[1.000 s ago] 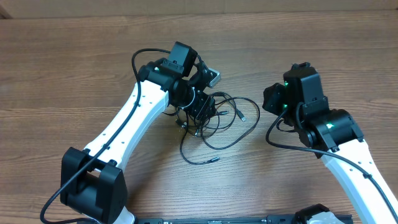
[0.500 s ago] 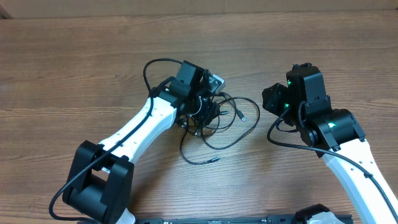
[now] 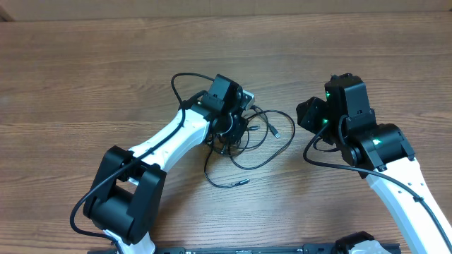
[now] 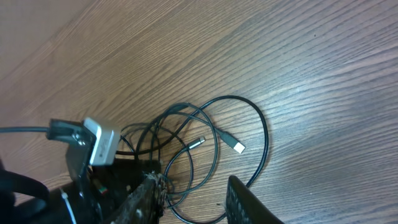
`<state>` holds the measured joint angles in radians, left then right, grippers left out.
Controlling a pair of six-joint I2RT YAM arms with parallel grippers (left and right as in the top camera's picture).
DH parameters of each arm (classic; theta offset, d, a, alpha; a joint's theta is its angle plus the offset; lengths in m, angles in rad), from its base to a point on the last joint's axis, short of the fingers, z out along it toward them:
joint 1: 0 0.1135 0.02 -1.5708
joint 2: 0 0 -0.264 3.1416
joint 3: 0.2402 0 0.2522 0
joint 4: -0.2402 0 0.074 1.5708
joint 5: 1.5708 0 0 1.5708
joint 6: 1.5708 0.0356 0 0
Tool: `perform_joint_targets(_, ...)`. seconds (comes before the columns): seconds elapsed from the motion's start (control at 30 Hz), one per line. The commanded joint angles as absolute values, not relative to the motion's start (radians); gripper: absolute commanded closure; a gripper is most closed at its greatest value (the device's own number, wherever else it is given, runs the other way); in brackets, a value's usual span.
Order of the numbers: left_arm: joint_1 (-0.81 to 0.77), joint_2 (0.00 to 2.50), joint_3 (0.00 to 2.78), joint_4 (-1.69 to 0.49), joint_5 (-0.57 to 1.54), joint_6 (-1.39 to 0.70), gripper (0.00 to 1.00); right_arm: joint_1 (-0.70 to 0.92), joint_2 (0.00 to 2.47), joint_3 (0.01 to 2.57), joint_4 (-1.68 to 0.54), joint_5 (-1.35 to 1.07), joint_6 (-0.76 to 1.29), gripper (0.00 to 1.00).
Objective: Untangle cables
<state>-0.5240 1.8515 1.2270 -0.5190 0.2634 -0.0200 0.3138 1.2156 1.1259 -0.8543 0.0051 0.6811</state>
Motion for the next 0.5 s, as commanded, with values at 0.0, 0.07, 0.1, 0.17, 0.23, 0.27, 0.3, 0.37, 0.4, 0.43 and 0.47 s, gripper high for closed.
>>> perform_joint_targets(0.0,-0.513,1.772,1.359,-0.556,0.273,-0.062,0.96,0.309,1.215,1.145,-0.852,0.005,0.684,0.68)
perform_joint_targets(0.07,-0.499,1.718,1.483,-0.623,0.344,-0.06,0.96,0.309,1.215,1.145,-0.851,0.005,0.676,0.68)
perform_joint_targets(0.1,-0.494,1.699,1.534,-0.647,0.374,-0.06,0.96,0.309,1.215,1.145,-0.851,0.005,0.673,0.68)
perform_joint_targets(0.17,-0.482,1.661,1.648,-0.701,0.431,-0.06,0.96,0.309,1.215,1.145,-0.851,0.005,0.672,0.68)
perform_joint_targets(0.23,-0.472,1.631,1.739,-0.738,0.468,-0.06,0.96,0.309,1.215,1.145,-0.85,0.005,0.672,0.68)
perform_joint_targets(0.27,-0.469,1.617,1.777,-0.752,0.477,-0.06,0.96,0.309,1.215,1.145,-0.85,0.005,0.672,0.68)
perform_joint_targets(0.3,-0.464,1.6,1.816,-0.762,0.484,-0.061,0.96,0.309,1.215,1.145,-0.849,0.005,0.672,0.68)
perform_joint_targets(0.37,-0.462,1.57,1.864,-0.77,0.492,-0.06,0.96,0.309,1.215,1.145,-0.844,0.005,0.672,0.68)
perform_joint_targets(0.4,-0.462,1.555,1.879,-0.77,0.492,-0.06,0.96,0.309,1.215,1.145,-0.842,0.005,0.672,0.68)
perform_joint_targets(0.43,-0.462,1.537,1.891,-0.77,0.492,-0.06,0.95,0.309,1.215,1.145,-0.84,0.004,0.672,0.68)
perform_joint_targets(0.47,-0.462,1.52,1.898,-0.768,0.49,-0.06,0.95,0.309,1.215,1.145,-0.838,-0.002,0.672,0.67)
